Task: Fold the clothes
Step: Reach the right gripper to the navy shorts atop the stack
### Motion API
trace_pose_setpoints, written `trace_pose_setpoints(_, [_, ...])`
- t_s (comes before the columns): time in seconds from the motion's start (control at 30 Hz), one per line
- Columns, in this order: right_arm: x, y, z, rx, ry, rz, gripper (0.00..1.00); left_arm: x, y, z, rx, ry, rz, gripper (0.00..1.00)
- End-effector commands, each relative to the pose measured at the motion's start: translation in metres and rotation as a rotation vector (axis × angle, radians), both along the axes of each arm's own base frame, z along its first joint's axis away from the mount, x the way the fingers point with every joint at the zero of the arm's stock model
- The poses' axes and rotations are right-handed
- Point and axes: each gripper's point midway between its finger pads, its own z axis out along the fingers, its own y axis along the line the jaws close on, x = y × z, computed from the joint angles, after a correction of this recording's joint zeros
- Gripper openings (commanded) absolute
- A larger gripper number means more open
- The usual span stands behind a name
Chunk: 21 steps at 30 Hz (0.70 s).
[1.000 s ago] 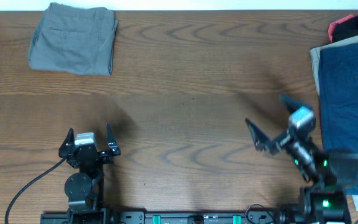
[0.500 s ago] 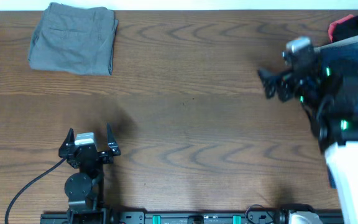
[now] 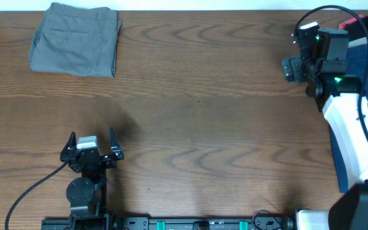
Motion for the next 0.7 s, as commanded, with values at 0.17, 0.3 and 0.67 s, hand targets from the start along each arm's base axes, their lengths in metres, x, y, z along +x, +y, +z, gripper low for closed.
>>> trace_pose_setpoints(0.17, [0.010,-0.095,-0.052,-0.109,0.086,-0.249,0.99,-0.001,0.006,-0.017,-0.004,0.045,0.032,0.98])
trace_pose_setpoints(0.3, [0.016,-0.120,-0.078,-0.104,0.096,-0.300,0.99,-0.001,0.006,-0.017,-0.004,0.045,0.032,0.98])
trace_pose_setpoints(0.67, [0.029,-0.152,-0.133,-0.101,0.106,-0.355,0.93,-0.001,0.006,-0.017,-0.004,0.045,0.031,0.98])
